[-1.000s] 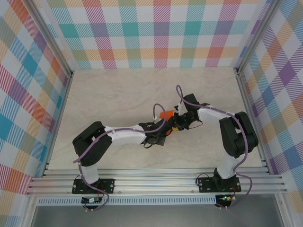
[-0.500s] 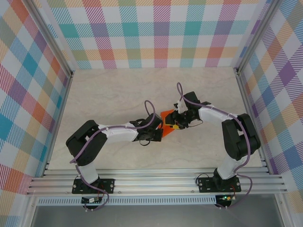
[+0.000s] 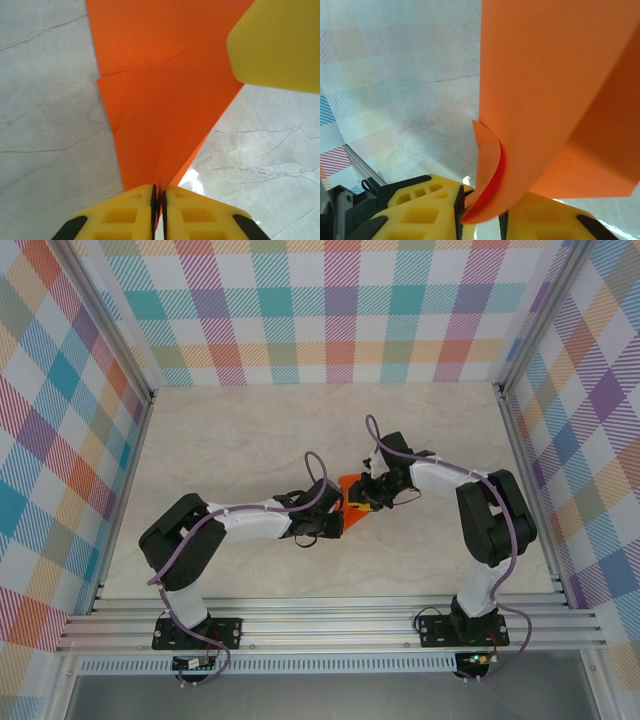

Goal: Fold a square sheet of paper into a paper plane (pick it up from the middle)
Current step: Fourth fold the wing at the center of the table.

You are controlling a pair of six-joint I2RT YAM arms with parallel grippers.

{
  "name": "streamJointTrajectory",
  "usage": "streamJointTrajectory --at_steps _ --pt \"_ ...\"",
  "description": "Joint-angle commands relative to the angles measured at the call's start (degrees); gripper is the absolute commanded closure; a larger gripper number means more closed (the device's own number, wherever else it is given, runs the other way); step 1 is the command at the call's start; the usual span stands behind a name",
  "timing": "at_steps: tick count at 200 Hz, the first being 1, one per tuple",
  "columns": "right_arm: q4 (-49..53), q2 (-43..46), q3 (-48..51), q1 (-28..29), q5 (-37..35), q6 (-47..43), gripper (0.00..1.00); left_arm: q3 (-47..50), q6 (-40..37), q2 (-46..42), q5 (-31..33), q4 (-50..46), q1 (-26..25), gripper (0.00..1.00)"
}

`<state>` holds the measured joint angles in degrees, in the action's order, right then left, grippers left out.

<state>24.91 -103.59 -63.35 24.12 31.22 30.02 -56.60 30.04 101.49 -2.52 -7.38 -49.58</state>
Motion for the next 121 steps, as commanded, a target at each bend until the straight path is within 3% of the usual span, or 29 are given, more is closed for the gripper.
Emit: streamJointTrajectory --at_steps 1,30,121 --pt "1.02 -0.53 -1.75 0.50 -0.62 0.21 0.78 -0.94 -1.21 -1.14 1.74 -2.29 -0.13 0.81" --pt "1.04 -0.51 -1.86 0.49 -0.37 0.15 0.82 -1.76 -1.86 -0.70 3.01 -3.65 -0.43 0.74" --pt "1.19 -0.21 -1.86 0.49 0.06 -0.23 0.82 -4.48 -3.28 1.49 4.72 -6.06 -1.72 0.74"
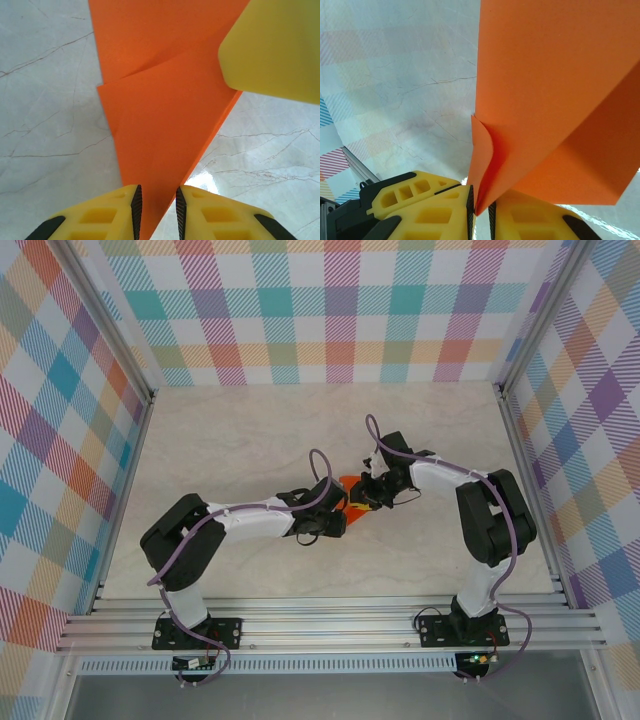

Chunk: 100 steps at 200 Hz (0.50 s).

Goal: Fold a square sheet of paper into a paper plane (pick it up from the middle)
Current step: Fourth fold the wing at the center of the table.

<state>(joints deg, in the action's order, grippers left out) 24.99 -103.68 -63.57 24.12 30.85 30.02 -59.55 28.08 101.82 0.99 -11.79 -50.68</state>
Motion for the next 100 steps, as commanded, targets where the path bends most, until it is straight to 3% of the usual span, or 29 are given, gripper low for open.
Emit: streamJointTrajectory --at_steps 1,100 --pt "1.11 -0.12 -1.64 0.49 0.39 -0.23 0.82 -1.53 -1.29 1.17 1.20 -1.61 -0.64 0.74" --pt "1.51 -0.17 -1.82 0.49 0.24 -0.75 0.83 -2.51 -1.72 2.86 3.14 -3.38 -1.09 0.78"
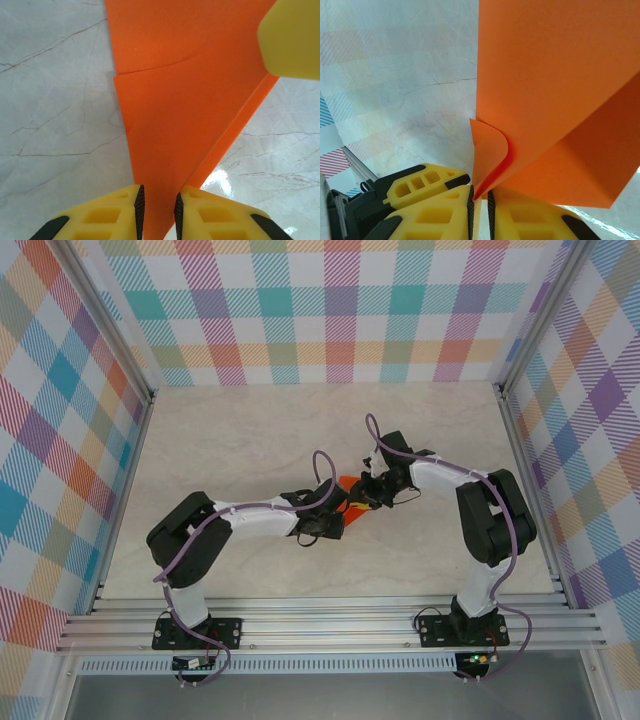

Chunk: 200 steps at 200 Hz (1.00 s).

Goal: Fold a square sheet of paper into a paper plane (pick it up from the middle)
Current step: Fourth fold the wing at the center of the table.

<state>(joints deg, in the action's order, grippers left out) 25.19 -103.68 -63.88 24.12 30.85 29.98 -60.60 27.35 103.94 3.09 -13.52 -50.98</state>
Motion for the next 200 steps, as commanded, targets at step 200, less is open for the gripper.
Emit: streamJointTrajectory --at_steps 200 --pt "-1.47 11.67 4.37 0.23 -2.92 -2.05 0.58 10.49 6.40 -0.98 -15.63 18.34 5.31 0.98"
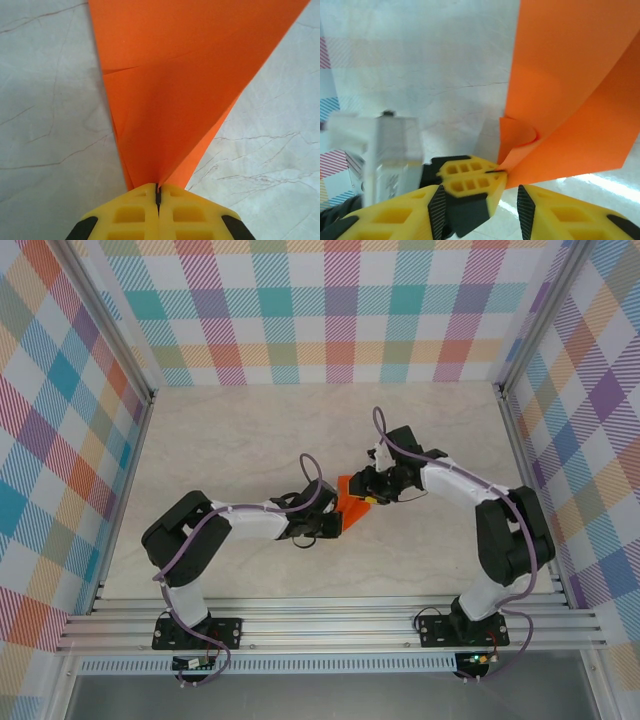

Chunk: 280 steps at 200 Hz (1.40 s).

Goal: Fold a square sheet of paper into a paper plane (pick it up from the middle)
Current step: Fourth fold the wing at the center of the table.

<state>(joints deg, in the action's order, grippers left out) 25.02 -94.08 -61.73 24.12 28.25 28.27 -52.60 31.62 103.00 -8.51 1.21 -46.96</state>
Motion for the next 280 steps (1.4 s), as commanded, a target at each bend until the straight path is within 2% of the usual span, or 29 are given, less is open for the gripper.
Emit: streamJointTrajectory --at_steps 1,38,67,144,213,280 --pt "-1.33 2.07 2.32 0.23 -0.31 -0.34 0.58 2.54 2.18 -0.06 -4.08 3.70 1.36 0.98" --pt "-3.74 -0.20 3.90 0.23 2.15 0.27 0.76 6.49 4.66 -0.76 -5.89 8.68 3.31 0.97" --pt "-6.40 -4.41 2.75 0.33 6.20 1.04 0.84 8.26 6.07 -0.63 -6.53 11.20 3.93 0.97" --pt "-9.57 -12.30 -1.07 0.48 13.69 1.23 0.85 10.61 8.35 0.18 -6.60 13.91 4.69 0.97" --pt "-9.88 -17.81 -3.61 0.50 12.00 1.40 0.85 10.89 8.87 0.45 -6.78 13.33 4.96 0.93" --pt "-9.31 -19.56 -4.88 0.49 11.20 0.81 0.85 10.98 8.78 -0.56 -7.13 11.95 4.95 0.87"
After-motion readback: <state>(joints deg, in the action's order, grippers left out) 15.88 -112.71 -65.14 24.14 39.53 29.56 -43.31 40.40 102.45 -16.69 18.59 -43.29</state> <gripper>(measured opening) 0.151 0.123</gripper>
